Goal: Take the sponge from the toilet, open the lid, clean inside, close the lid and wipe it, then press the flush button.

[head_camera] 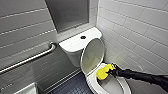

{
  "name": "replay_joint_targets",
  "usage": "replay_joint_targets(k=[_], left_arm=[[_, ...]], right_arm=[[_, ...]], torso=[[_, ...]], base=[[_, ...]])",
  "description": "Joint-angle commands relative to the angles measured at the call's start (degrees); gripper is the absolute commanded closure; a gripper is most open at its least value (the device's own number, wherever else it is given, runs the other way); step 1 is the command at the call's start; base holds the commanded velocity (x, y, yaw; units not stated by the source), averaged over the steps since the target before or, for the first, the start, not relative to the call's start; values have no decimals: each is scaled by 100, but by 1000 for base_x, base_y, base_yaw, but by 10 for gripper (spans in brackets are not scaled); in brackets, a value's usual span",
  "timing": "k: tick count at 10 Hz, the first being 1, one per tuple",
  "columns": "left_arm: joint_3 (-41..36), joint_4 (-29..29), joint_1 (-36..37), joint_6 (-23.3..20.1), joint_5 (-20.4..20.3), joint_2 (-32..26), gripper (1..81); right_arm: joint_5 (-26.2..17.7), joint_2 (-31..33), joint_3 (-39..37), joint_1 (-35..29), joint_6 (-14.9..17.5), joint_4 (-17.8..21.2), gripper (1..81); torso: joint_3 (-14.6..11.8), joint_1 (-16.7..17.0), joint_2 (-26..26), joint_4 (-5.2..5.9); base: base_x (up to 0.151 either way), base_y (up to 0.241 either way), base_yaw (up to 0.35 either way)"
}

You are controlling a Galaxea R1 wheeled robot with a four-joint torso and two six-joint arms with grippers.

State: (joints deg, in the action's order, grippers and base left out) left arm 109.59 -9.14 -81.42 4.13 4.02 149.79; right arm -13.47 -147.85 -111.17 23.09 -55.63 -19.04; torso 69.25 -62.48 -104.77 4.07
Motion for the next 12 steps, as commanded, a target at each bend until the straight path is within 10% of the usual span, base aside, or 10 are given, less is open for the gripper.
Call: replay_joint_targets(k=[1, 6, 12], left_arm=[[-113, 71, -63, -35, 441, -72, 10], [-105, 71, -177, -44, 424, -97, 10], [-113, 27, -195, -62, 424, -19, 10]], right_arm=[[64, -115, -236, -845, -159, 138, 811], [739, -784, -1617, -292, -878, 234, 811], [1162, 225, -528, 411, -1020, 208, 811]], torso=[[0, 0, 0, 0], [0, 0, 0, 0], [0, 0, -2, 0]], base=[[0, 0, 0], [0, 0, 0], [0, 0, 0]])
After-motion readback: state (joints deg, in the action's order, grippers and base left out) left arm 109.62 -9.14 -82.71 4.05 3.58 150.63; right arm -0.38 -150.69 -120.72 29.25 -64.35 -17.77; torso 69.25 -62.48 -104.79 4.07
